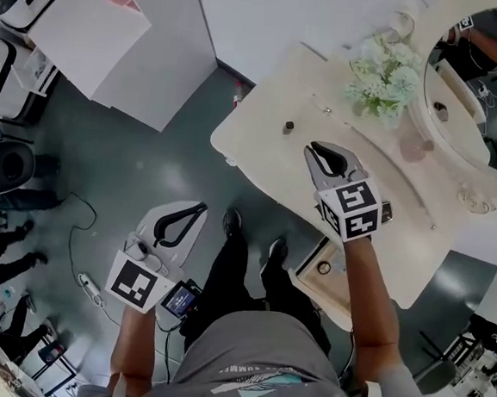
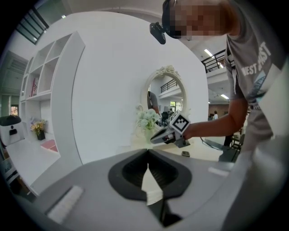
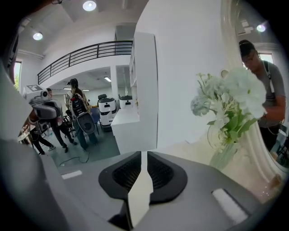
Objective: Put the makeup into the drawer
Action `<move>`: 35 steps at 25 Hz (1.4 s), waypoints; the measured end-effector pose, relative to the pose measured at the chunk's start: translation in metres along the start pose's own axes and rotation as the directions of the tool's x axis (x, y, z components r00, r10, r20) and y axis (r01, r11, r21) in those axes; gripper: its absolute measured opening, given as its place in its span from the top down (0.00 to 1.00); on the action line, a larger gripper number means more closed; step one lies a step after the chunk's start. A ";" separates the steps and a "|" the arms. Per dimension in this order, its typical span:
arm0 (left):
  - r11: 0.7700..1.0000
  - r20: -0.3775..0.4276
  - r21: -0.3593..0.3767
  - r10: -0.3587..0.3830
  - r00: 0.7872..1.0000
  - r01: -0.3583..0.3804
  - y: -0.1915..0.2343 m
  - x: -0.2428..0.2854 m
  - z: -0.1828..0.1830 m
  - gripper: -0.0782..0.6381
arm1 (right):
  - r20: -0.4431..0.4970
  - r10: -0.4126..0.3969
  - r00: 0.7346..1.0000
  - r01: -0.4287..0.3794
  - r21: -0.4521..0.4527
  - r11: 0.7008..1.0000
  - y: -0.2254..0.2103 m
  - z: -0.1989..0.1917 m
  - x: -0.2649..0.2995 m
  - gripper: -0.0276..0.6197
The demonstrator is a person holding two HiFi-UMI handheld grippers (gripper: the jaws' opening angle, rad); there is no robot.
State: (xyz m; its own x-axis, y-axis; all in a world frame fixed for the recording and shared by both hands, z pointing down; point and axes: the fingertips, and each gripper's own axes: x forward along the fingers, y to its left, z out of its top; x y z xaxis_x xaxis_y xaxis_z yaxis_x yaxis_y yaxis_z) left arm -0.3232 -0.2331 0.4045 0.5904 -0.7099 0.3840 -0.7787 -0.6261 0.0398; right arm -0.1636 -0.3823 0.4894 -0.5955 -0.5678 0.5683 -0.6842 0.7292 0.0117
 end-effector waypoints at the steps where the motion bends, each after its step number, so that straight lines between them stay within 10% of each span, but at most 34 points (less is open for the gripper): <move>1: 1.000 -0.006 -0.003 -0.003 1.000 0.003 0.002 0.003 -0.003 0.89 | -0.011 0.001 1.000 -0.001 0.003 1.000 -0.002 -0.004 0.008 0.89; 19: 0.996 -0.100 -0.089 -0.017 0.995 0.009 0.041 0.026 -0.061 0.89 | -0.201 -0.006 0.979 0.008 0.010 1.000 -0.034 -0.067 0.131 0.74; 35: 0.995 -0.107 -0.098 -0.034 0.994 0.023 0.055 0.036 -0.068 0.89 | -0.308 -0.039 0.951 0.029 -0.035 0.999 -0.036 -0.090 0.164 0.79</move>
State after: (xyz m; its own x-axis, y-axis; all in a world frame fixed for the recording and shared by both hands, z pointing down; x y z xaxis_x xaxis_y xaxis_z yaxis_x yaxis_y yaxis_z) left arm -0.3586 -0.2711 0.4837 0.5902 -0.6498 0.4790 -0.7820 -0.6075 0.1393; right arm -0.1986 -0.4667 0.6562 -0.4100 -0.4504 0.7931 -0.6860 0.7253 0.0573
